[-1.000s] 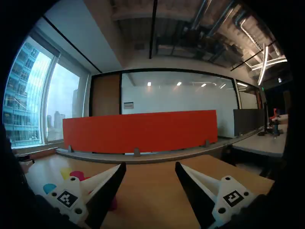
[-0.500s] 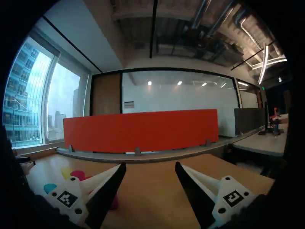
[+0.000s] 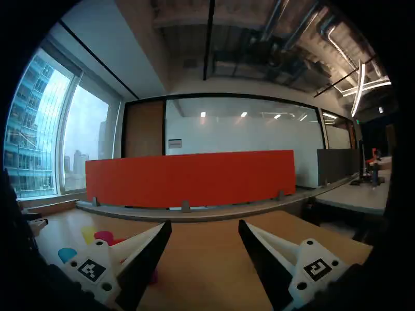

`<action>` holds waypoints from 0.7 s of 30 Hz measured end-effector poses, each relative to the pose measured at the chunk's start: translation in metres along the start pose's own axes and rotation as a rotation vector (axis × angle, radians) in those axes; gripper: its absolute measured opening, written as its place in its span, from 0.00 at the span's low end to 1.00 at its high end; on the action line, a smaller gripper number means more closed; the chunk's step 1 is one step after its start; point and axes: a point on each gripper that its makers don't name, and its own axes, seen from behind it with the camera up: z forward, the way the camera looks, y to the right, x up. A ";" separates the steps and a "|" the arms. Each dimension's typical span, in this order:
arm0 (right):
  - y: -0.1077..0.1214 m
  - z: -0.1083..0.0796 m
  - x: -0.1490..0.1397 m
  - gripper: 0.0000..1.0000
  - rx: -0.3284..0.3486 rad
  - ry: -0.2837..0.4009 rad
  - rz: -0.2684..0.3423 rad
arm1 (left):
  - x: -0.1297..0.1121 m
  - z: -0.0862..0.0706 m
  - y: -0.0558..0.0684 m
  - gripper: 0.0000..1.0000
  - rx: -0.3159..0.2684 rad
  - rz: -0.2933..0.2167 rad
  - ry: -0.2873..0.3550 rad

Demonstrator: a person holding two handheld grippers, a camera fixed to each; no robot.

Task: Pour water

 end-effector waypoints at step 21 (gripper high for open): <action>-0.022 0.010 -0.039 1.00 0.075 -0.008 -0.037 | 0.000 0.000 0.001 0.97 0.000 0.000 -0.001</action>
